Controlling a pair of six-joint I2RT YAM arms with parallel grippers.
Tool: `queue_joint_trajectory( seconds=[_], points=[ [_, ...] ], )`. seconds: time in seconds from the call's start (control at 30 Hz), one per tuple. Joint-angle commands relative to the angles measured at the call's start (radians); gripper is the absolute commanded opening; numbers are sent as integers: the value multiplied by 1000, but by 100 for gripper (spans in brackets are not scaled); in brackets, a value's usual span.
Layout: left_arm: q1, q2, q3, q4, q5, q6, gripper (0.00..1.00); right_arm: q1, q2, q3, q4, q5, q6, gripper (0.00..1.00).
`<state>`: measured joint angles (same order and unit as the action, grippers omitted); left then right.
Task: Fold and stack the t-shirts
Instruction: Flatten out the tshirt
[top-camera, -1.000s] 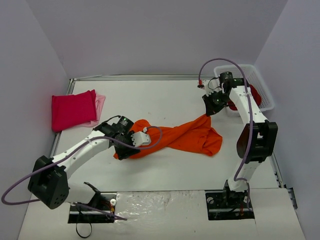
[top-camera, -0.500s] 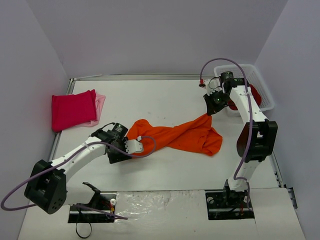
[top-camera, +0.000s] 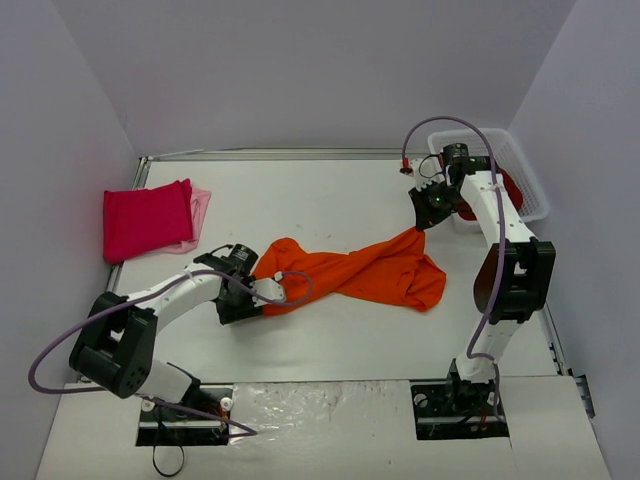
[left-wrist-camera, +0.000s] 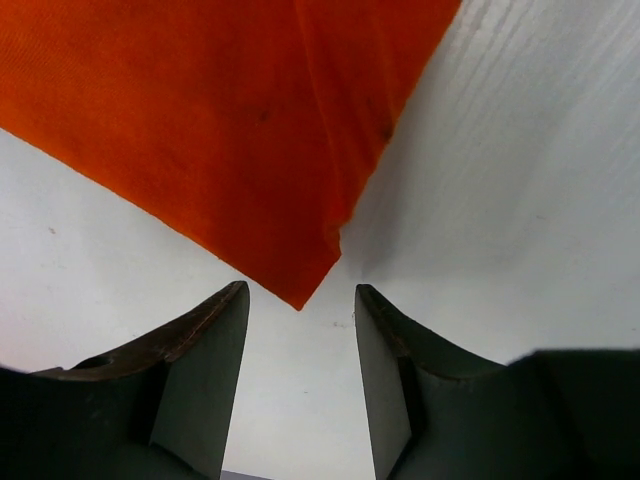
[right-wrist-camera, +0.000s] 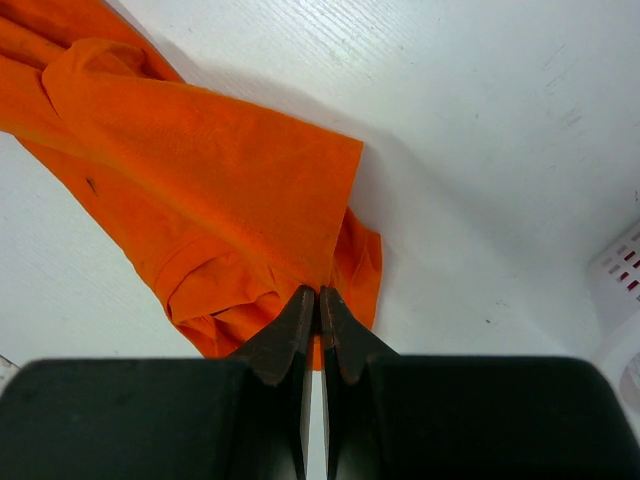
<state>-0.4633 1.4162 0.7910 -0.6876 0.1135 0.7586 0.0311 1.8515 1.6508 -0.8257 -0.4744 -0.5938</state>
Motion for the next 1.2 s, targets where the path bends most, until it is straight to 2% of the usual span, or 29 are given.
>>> queue_joint_trajectory(
  seconds=[0.0,0.37,0.6,0.87,0.97,1.1,1.17],
  points=[
    [14,15,57,10,-2,5,45,-10,20,-11,-18,11,9,0],
    [32,67,139,-21,104,-30,44,-10,28,-17,-15,13,5,0],
    [34,131,139,-18,57,-35,41,-11,29,-14,-13,20,5,0],
    [37,124,126,-47,66,-13,39,-11,43,-16,-9,26,6,0],
    [37,132,134,-64,71,-13,35,-10,46,-17,-7,28,8,0],
    [38,119,145,-87,94,-15,20,-10,45,-23,-4,31,8,0],
    [37,112,146,-104,100,-15,20,-10,45,-28,-1,33,9,0]
  ],
)
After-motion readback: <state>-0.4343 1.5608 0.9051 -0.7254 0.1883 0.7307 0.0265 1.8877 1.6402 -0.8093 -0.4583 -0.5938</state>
